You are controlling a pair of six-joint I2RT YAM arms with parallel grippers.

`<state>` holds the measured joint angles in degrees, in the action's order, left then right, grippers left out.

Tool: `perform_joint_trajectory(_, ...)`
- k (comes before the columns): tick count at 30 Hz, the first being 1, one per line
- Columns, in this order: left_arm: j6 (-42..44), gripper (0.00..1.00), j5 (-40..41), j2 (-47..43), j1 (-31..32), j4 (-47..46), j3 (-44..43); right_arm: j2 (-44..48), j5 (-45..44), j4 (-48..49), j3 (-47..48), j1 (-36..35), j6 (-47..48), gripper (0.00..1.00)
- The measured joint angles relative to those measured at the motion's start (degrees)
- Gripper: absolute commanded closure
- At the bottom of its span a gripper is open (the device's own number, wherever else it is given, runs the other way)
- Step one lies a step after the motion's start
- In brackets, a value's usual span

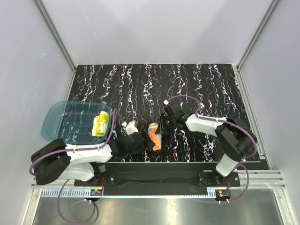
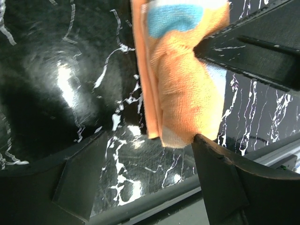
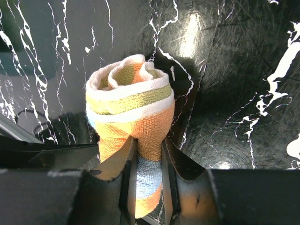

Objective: Roll the towels
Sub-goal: Place the rolled towel into the container

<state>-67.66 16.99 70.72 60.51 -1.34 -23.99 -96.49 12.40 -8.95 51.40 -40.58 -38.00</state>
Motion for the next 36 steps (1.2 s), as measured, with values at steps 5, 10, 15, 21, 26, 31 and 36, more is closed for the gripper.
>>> perform_joint_trajectory(5, 2.29, 0.21, 0.35, 1.77, 0.07, 0.52, -2.10, 0.00, -1.44, -0.52, 0.48, -0.63, 0.02, 0.79)
perform_joint_trajectory(10, 4.57, 0.22, 0.81, 0.59, -0.90, 1.49, -2.89, 0.00, -2.45, -0.79, 0.72, -1.16, 0.02, 0.79)
perform_joint_trajectory(15, 6.19, 0.23, -0.70, 0.37, -3.50, 0.46, -2.89, -0.09, -3.39, -0.22, 0.79, -1.38, 0.00, 0.79)
perform_joint_trajectory(21, 7.30, 0.23, -1.22, -3.56, -5.42, -2.05, -2.16, -0.26, -3.72, -0.20, 0.85, -1.64, 0.02, 0.79)
perform_joint_trajectory(26, 7.96, 0.22, -1.09, -8.68, -6.25, -1.95, -2.75, -0.61, -3.65, -0.26, 1.18, -1.97, 0.02, 0.79)
perform_joint_trajectory(31, 8.68, 0.22, -0.94, -8.59, -6.62, -2.34, -4.15, -0.90, -3.50, -0.48, 1.57, -2.08, 0.02, 0.79)
perform_joint_trajectory(36, 8.66, 0.22, -1.62, -0.28, -7.58, -3.78, -4.15, -0.98, -3.48, -0.85, 1.84, -2.10, 0.02, 0.79)
